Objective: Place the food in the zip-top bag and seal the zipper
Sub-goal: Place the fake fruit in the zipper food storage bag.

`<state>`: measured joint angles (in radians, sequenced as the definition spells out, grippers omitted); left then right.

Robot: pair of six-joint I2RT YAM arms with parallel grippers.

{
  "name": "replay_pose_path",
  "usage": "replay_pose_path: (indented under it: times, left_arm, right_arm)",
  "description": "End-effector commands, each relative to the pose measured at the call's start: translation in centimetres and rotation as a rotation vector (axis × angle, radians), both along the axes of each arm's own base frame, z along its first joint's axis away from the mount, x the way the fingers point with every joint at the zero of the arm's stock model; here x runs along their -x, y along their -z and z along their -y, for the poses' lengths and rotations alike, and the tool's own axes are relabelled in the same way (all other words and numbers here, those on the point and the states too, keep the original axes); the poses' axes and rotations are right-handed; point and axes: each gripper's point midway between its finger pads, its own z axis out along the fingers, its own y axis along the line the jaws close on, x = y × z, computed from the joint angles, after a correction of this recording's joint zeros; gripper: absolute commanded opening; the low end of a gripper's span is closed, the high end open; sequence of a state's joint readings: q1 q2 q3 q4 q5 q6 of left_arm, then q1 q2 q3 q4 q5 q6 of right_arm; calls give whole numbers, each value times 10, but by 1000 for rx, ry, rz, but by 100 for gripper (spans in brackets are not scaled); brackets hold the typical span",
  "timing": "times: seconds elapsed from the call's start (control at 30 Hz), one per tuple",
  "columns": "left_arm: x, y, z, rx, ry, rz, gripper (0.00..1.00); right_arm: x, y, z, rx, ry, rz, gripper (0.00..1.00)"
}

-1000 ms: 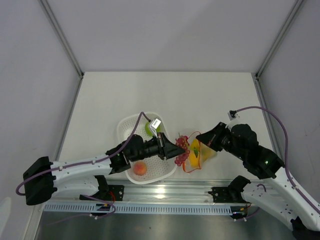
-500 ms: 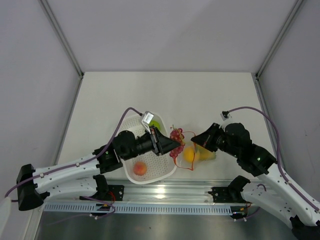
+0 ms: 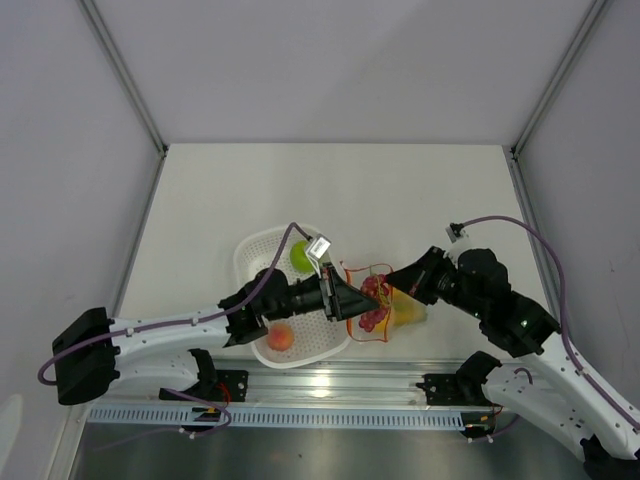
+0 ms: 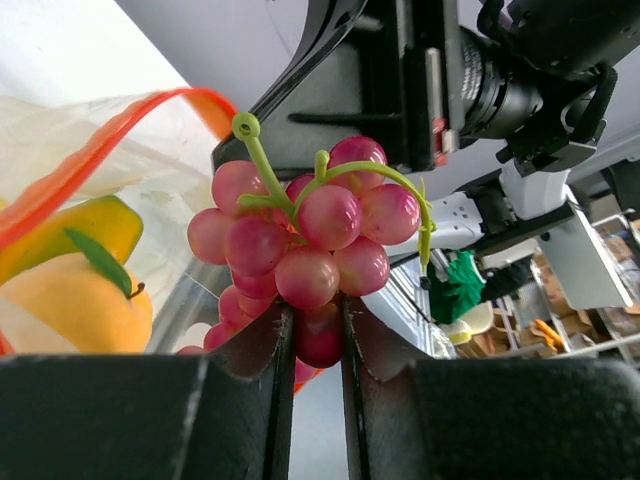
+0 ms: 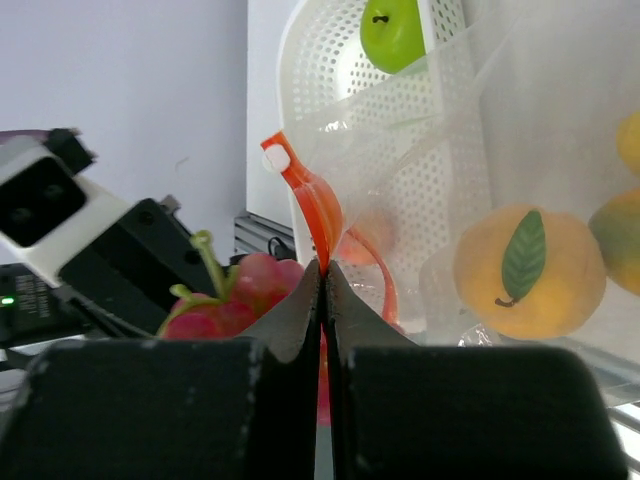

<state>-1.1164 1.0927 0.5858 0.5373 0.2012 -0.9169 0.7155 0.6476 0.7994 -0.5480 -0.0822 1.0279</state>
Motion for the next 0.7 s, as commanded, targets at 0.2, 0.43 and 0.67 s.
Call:
replay_pose_path:
  times: [0.2,0.43,0.67]
  left_arm:
    - [6,-6,6,127,37,-17,1]
    - [-2,21,10,-3,1,-94,1]
    - [-9,34,27,-187,5,-151,12]
  right_arm:
    - [-3,-46,10,-158,67,53,0]
    - [-3,-47,6,-171,46,59,0]
    - [-3,-40,-1,-150,5,59,0]
